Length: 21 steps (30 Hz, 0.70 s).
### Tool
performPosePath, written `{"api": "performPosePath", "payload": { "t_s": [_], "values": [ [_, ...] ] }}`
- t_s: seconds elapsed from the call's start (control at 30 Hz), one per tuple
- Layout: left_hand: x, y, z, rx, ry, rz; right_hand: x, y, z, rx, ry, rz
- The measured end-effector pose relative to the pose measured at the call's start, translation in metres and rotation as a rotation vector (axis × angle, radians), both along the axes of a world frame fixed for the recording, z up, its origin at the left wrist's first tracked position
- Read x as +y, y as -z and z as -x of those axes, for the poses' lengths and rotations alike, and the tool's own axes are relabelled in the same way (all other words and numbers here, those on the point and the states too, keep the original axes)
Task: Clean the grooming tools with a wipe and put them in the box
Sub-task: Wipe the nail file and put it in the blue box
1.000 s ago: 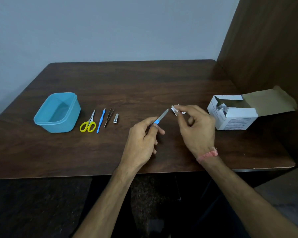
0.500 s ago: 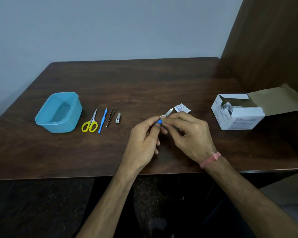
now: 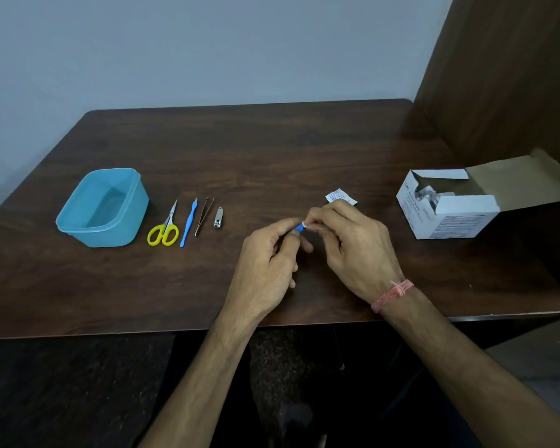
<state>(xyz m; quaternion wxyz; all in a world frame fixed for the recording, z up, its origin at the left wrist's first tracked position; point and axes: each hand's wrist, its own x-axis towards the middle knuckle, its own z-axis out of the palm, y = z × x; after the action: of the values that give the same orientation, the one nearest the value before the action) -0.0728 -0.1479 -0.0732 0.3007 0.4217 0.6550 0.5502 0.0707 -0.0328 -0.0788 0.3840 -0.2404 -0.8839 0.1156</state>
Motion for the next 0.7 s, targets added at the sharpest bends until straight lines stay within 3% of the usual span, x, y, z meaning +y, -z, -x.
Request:
{"api": "performPosePath", "payload": {
  "t_s": [0.13,0.53,0.7],
  "values": [
    [0.0005,0.0014,-0.0002,-0.01,0.004,0.004,0.0019,-0.0017,0.0012,0.024,0.097,0.021],
    [-0.0013,0.0002,-0.0003,-0.012,0.01,0.0,-0.0024,-0.0043,0.0002,-0.015,0.024,0.018],
    [0.0007,0.0035,-0.0003,-0.016,0.007,0.012,0.005,-0.0027,0.0011,0.071,0.185,0.092]
  ]
}}
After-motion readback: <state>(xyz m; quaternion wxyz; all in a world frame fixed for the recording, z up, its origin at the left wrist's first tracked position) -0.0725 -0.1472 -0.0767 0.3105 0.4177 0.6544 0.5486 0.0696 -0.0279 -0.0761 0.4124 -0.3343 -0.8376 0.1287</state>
